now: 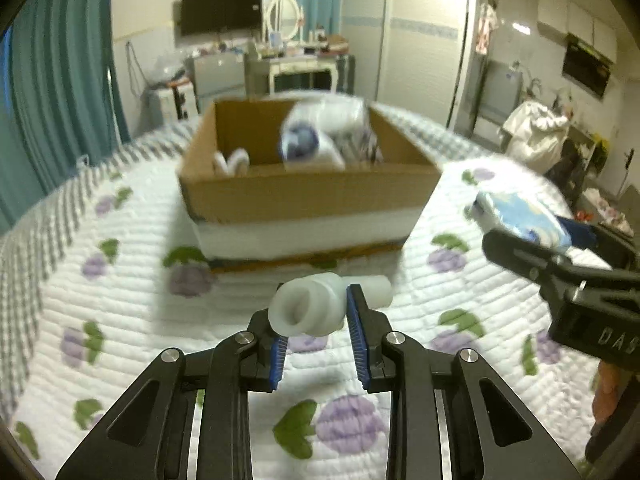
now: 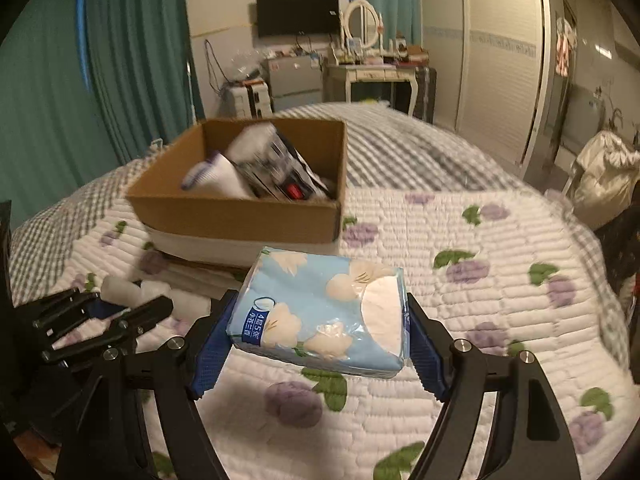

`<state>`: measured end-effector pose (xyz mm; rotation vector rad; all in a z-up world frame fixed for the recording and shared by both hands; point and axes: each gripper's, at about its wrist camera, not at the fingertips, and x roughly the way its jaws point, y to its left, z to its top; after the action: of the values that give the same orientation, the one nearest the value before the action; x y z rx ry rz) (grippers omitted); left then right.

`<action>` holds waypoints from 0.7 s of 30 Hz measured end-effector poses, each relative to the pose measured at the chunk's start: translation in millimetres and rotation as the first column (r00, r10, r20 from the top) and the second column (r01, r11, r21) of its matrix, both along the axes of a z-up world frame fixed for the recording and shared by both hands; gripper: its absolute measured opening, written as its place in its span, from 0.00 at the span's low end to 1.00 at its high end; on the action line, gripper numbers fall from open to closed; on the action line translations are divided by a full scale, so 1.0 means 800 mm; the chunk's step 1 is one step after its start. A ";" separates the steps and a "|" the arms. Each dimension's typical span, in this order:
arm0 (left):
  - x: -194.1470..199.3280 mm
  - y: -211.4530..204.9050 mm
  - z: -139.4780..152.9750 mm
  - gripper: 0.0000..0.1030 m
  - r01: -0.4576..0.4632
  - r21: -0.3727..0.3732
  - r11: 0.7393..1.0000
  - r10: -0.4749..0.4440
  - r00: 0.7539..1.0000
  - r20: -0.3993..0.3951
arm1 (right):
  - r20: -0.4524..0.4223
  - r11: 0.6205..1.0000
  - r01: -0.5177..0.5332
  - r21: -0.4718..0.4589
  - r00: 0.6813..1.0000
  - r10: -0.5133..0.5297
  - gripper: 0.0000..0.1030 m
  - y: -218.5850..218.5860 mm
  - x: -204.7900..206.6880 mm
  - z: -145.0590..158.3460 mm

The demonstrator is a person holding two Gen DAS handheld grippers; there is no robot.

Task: Organize soft objects
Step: 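Carry the tissue pack and cylinder into the box and open both tools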

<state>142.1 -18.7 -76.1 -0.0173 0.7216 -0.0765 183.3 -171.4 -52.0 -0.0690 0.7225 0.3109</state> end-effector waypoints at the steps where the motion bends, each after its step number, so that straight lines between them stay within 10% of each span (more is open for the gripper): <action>1: -0.005 0.001 0.011 0.26 0.000 0.003 1.000 0.000 1.000 0.015 | 0.011 1.000 -0.007 -0.003 1.000 0.007 0.75 0.001 -0.006 0.008; 13: 0.017 0.031 0.119 0.26 -0.038 0.029 0.999 0.032 0.984 0.175 | 0.173 0.996 -0.085 0.031 0.982 0.078 0.75 0.023 -0.014 0.141; 21: 0.107 0.050 0.123 0.26 -0.068 0.072 0.995 0.053 0.980 0.190 | 0.241 0.994 -0.098 -0.042 0.965 0.105 0.75 0.060 0.068 0.171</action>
<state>227.7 21.5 22.7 0.0424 0.5339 0.0090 237.6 -123.3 84.7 -0.1697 0.4806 0.3828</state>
